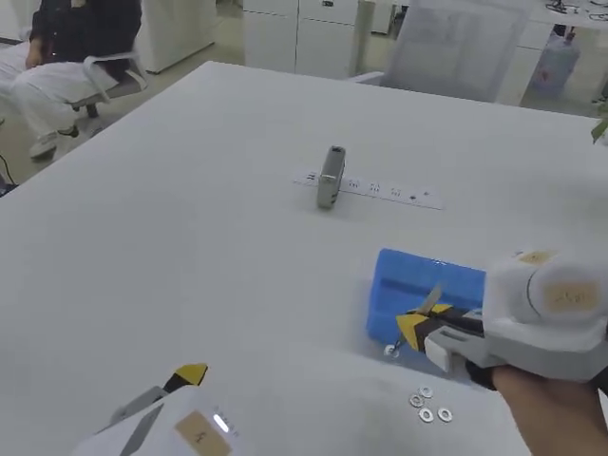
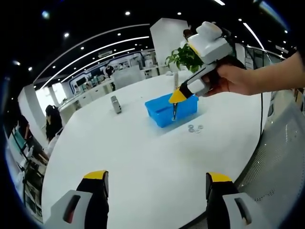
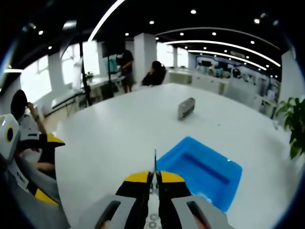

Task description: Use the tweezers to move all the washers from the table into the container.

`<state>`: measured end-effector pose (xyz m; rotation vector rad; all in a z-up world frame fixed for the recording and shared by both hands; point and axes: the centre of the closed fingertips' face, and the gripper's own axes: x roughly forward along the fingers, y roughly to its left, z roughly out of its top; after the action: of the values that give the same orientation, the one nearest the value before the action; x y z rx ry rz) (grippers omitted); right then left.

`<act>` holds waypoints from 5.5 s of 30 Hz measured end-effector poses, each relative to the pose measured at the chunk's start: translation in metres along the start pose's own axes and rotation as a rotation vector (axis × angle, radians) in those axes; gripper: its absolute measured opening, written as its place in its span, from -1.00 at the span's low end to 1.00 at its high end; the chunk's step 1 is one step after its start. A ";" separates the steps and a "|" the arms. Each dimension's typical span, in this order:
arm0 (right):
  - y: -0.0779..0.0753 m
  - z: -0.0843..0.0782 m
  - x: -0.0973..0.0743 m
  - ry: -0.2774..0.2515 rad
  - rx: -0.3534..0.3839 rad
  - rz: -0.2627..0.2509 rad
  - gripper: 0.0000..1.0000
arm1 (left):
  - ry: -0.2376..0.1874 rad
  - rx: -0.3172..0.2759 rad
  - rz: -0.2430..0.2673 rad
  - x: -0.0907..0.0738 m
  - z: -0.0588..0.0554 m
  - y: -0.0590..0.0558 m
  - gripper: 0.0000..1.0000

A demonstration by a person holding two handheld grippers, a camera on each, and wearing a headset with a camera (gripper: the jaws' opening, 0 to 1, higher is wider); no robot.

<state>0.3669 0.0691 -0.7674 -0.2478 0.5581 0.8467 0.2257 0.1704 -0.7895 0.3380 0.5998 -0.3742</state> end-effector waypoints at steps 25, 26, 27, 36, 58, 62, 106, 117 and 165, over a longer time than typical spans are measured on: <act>-0.047 0.005 0.050 -0.038 0.101 -0.084 -0.95 | 0.024 0.014 -0.014 0.002 -0.004 -0.003 0.72; -0.048 0.004 0.051 -0.037 0.104 -0.085 -0.95 | 0.026 0.015 -0.014 0.002 -0.005 -0.003 0.72; -0.049 0.003 0.053 -0.033 0.105 -0.085 -0.95 | 0.029 0.016 -0.012 0.003 -0.005 -0.003 0.73; -0.046 -0.011 0.066 0.006 0.100 -0.082 -0.95 | 0.034 0.022 -0.010 0.003 -0.006 -0.002 0.72; -0.048 0.005 0.038 -0.040 0.082 -0.077 -0.93 | 0.028 0.029 -0.022 0.002 -0.005 -0.005 0.75; -0.048 0.015 0.017 -0.083 0.076 -0.081 -0.94 | 0.026 0.032 -0.022 0.002 -0.005 -0.006 0.75; -0.011 -0.067 -0.014 0.034 0.156 -0.059 -0.94 | 0.055 0.053 -0.017 0.005 -0.010 -0.006 0.76; -0.006 -0.064 -0.011 0.036 0.150 -0.059 -0.94 | 0.062 0.052 -0.010 0.005 -0.011 -0.004 0.76; -0.021 -0.018 -0.032 -0.035 0.132 -0.069 -0.97 | 0.071 0.060 -0.010 0.006 -0.012 -0.005 0.76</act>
<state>0.3596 0.0274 -0.7650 -0.1307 0.5677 0.7425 0.2222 0.1702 -0.8035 0.4074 0.6612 -0.3913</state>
